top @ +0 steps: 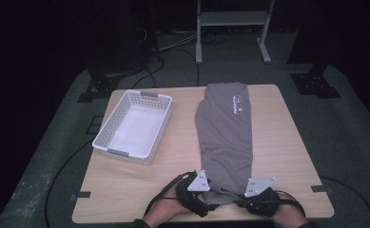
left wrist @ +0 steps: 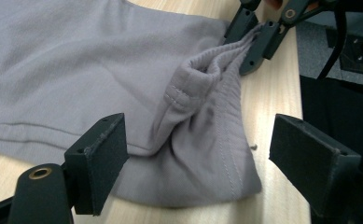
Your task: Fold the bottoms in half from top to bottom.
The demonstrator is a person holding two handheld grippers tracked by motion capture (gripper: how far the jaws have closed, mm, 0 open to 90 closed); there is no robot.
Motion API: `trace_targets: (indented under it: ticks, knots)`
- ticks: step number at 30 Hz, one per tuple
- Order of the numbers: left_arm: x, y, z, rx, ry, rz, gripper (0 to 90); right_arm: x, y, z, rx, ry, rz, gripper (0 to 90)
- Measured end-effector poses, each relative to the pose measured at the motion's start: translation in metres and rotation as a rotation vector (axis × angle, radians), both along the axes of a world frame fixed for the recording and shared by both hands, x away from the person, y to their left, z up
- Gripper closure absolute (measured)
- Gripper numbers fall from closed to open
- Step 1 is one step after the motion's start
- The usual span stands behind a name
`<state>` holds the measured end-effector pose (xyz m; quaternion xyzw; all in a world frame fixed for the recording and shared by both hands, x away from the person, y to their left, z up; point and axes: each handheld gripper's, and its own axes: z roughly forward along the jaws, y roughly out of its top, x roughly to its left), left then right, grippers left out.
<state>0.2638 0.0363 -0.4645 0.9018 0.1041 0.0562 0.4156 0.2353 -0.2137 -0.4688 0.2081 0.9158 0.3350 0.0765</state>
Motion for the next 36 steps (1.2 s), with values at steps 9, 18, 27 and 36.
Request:
trace_targets:
  ticks: [9, 18, 27, 36]
  knots:
    - [0.006, -0.007, -0.010, 0.078, -0.011, -0.057, 23.7, 0.000, 0.001, 0.000, 0.003, -0.005, 0.033, 79.6]
    - [0.005, -0.005, -0.008, 0.078, 0.022, -0.082, 67.6, -0.001, 0.001, 0.000, 0.007, 0.009, 0.047, 79.7]
    - [-0.016, 0.001, -0.004, 0.122, 0.075, -0.129, 81.4, -0.012, 0.007, 0.001, 0.016, 0.071, 0.114, 79.8]
    - [-0.011, 0.009, 0.027, 0.003, 0.072, -0.106, 82.5, -0.017, 0.001, 0.027, 0.070, 0.006, 0.132, 79.7]
